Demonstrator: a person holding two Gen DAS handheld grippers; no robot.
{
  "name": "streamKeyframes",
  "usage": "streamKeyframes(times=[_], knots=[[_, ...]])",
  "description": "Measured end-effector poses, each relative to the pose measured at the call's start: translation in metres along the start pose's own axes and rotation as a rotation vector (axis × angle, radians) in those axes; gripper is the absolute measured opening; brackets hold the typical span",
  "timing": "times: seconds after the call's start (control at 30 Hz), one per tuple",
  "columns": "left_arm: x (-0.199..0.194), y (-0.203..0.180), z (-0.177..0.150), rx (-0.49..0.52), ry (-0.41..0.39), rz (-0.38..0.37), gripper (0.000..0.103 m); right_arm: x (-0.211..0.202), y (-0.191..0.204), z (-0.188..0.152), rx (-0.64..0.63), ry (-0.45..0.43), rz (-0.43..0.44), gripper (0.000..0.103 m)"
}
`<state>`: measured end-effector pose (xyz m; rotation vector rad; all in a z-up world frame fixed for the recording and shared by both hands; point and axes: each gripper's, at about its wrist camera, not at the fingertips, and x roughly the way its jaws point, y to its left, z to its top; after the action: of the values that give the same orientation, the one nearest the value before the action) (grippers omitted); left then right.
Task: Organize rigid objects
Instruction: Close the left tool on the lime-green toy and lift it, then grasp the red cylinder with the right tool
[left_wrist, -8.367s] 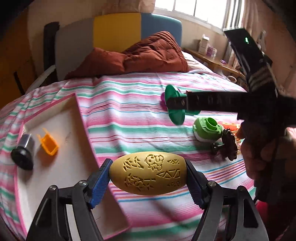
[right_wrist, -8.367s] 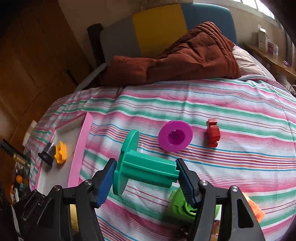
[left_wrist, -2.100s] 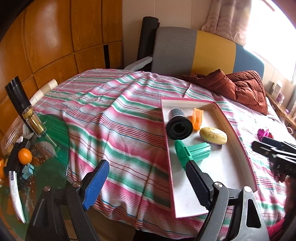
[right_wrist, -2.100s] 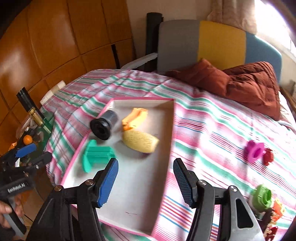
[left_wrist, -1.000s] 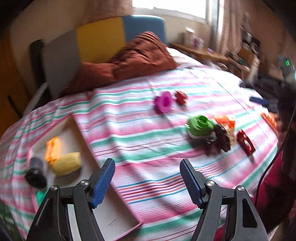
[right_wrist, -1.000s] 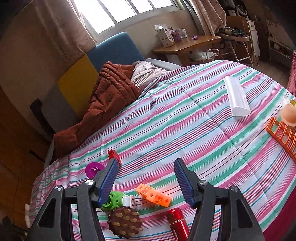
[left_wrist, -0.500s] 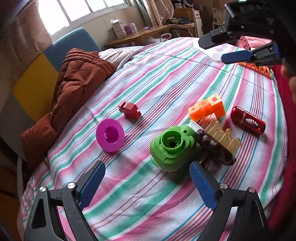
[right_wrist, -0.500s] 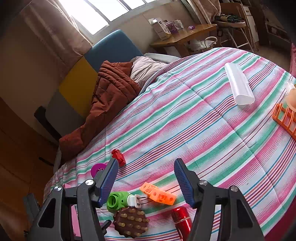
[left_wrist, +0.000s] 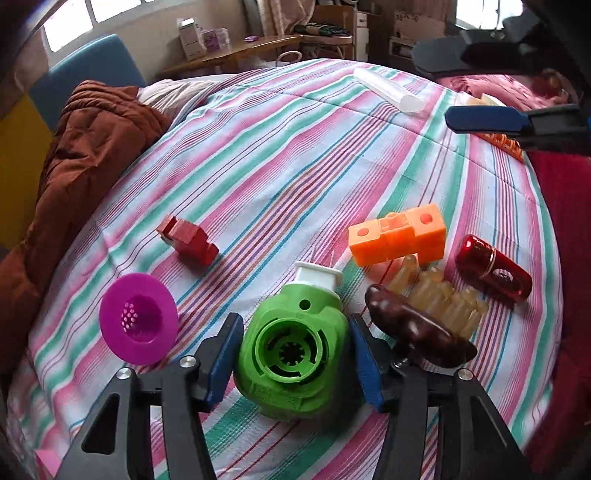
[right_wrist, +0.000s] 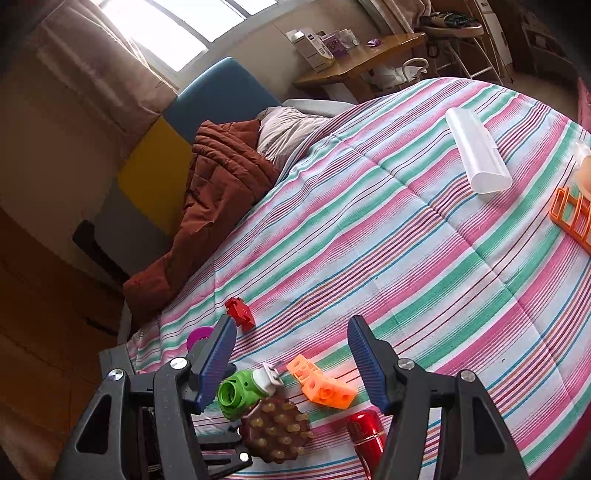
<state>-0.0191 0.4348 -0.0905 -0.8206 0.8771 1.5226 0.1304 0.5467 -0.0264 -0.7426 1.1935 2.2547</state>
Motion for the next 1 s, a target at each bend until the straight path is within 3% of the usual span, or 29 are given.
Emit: streamKeyframes(times=[0.2, 0.4, 0.57, 0.83, 1.0], knots=[[-0.014, 0.0, -0.021, -0.153, -0.02, 0.059, 0.053, 0.001, -0.001, 0.001, 0.006, 0.003, -0.006, 0.064], [-0.041, -0.007, -0.068, -0.346, -0.027, 0.134, 0.053, 0.003, 0.001, -0.001, 0.0, 0.017, -0.002, 0.064], [-0.061, -0.022, -0.108, -0.475, -0.042, 0.139, 0.053, 0.004, 0.005, -0.003, -0.017, 0.02, -0.015, 0.064], [-0.078, -0.046, -0.137, -0.506, -0.095, 0.195, 0.053, 0.005, -0.001, -0.003, 0.016, 0.035, 0.042, 0.064], [-0.078, -0.046, -0.141, -0.498, -0.118, 0.203, 0.053, 0.015, -0.002, -0.006, 0.047, 0.102, 0.084, 0.064]])
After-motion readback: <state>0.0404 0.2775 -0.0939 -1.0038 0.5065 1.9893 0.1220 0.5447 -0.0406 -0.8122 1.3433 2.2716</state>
